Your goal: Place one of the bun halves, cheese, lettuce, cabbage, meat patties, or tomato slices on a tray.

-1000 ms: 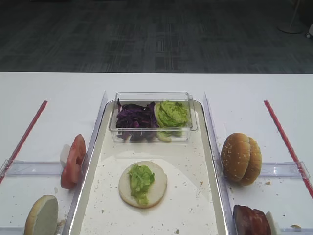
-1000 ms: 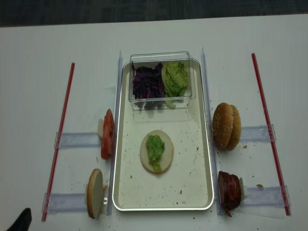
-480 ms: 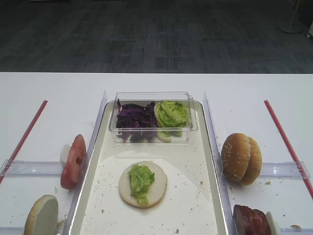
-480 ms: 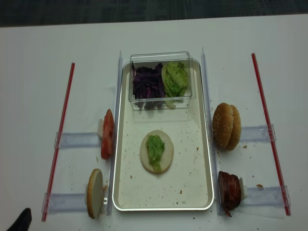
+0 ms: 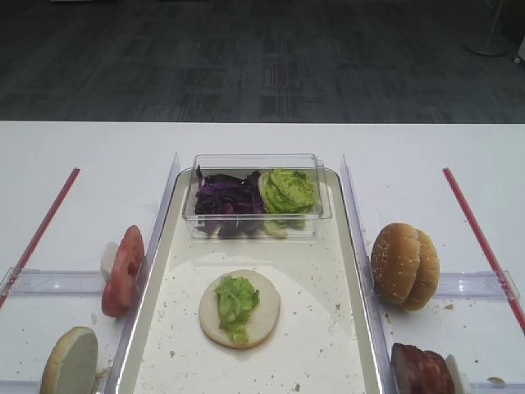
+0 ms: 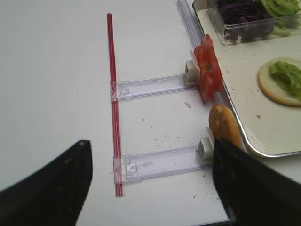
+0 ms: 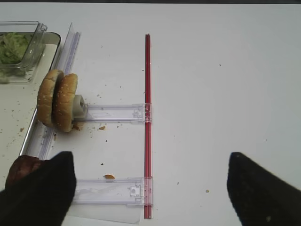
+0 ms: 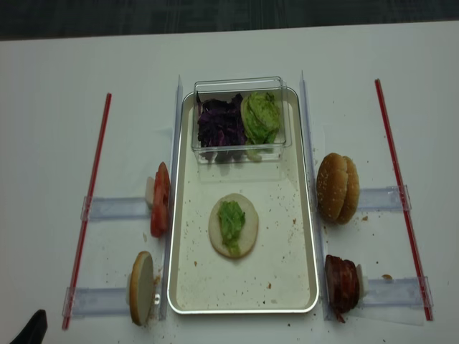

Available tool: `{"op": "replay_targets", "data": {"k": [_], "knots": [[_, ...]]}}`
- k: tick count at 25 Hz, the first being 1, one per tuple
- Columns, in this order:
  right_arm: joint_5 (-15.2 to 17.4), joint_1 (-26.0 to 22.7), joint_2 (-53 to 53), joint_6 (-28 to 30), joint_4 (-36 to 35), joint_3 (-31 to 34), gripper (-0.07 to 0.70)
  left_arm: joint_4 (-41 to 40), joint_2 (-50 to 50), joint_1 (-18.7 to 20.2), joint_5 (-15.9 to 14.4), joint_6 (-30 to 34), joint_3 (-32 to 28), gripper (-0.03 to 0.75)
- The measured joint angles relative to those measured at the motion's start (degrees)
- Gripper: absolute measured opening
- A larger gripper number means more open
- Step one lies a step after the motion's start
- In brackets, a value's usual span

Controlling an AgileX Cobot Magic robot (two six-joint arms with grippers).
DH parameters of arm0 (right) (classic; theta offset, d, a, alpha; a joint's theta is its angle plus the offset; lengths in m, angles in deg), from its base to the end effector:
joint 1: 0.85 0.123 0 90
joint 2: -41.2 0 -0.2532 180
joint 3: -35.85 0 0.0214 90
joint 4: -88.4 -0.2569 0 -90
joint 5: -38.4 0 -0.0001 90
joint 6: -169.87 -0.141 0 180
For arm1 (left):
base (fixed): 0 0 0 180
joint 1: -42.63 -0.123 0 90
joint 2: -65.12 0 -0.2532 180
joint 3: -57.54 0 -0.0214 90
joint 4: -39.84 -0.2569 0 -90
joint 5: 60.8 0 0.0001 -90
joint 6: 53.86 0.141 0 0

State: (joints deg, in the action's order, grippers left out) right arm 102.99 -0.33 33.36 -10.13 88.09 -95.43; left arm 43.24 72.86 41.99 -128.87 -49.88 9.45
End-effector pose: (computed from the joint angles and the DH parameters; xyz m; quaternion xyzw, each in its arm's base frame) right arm 0.0724 0.0013 0.2439 -0.0041 0.8710 0.0049 0.4913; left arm 0.0666 -0.0070 0.2406 0.0289 0.8817 -0.0105 0.4708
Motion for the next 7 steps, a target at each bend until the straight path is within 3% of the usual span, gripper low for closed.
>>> {"op": "replay_targets", "data": {"k": [7], "knots": [[0.0,0.0,0.0,0.0,0.0,0.0,0.664,0.0,0.0,0.0,0.0,0.0,0.0,0.491]]}}
